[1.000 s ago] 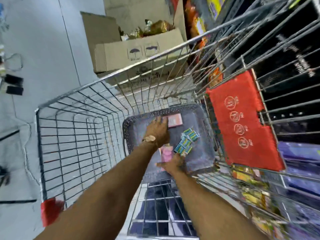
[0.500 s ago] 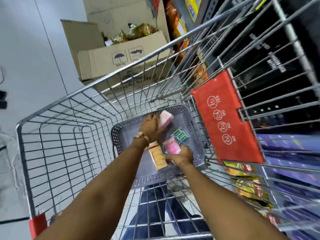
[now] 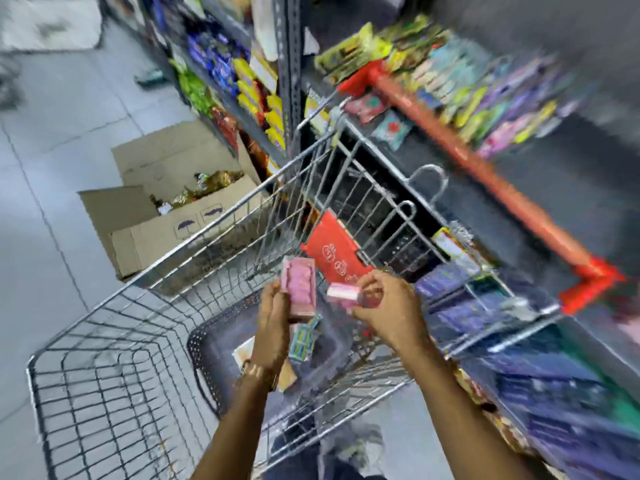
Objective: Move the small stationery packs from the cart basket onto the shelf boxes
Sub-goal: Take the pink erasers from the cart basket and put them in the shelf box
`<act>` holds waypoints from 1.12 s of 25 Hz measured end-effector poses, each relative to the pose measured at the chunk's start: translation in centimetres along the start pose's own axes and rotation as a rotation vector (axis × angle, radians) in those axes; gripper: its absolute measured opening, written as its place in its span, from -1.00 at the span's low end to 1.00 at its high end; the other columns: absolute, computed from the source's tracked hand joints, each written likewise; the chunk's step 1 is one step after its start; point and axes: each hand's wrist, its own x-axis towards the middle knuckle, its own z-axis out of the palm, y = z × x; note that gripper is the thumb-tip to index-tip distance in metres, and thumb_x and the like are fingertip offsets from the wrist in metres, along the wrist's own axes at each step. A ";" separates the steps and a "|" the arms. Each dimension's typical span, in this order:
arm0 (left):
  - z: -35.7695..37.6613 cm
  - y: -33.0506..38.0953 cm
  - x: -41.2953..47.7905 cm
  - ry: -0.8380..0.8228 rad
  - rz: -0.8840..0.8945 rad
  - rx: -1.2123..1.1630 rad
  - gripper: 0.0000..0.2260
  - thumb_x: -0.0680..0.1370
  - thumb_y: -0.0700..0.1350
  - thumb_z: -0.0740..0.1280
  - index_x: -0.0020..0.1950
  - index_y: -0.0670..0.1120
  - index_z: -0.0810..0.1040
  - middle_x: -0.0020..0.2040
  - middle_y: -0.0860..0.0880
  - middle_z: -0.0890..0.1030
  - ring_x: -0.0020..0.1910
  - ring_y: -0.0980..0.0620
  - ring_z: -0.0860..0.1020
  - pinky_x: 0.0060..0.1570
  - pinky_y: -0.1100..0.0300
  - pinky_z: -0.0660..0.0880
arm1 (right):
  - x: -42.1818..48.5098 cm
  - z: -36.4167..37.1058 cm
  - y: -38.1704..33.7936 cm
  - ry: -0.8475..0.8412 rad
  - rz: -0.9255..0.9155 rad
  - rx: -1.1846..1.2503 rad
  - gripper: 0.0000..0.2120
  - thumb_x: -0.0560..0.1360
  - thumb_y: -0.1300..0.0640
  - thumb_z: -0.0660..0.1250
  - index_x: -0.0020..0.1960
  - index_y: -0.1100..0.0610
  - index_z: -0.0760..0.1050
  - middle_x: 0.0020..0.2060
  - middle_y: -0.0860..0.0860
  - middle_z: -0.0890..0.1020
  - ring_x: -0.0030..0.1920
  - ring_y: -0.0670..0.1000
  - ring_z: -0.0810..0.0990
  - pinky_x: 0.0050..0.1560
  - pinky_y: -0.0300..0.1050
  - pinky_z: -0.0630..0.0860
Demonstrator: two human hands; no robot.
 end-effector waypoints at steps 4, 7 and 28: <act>4.8 5.8 -2.4 -0.196 0.067 -0.115 -0.69 0.65 -0.17 0.07 0.06 -0.01 0.62 0.03 -0.02 0.65 0.03 -0.01 0.57 0.08 0.10 0.50 | -4.6 -7.5 -3.2 0.112 0.100 0.806 -0.87 0.35 0.28 0.47 -0.17 0.10 0.61 -0.36 -0.09 0.68 -0.37 -0.19 0.60 -0.33 -0.34 0.53; 10.1 9.5 -5.2 -0.426 0.081 -0.228 -0.69 0.63 -0.10 0.11 0.11 -0.07 0.64 0.02 -0.01 0.71 -0.04 0.09 0.63 -0.11 0.30 0.59 | -7.4 -11.9 -3.3 0.208 0.234 1.105 -0.88 0.50 0.19 0.30 -0.08 0.08 0.61 -0.32 -0.06 0.70 -0.37 -0.08 0.63 -0.31 -0.19 0.55; 38.4 7.9 -9.7 -1.014 0.395 0.827 -0.49 0.50 -0.35 0.29 0.42 -0.05 0.38 0.16 -0.27 0.61 0.13 -0.25 0.59 0.12 -0.11 0.58 | -11.6 -27.3 10.0 0.862 0.524 0.201 -0.68 0.57 0.21 0.19 0.31 0.19 0.45 0.25 0.17 0.57 0.23 0.15 0.56 0.23 -0.05 0.48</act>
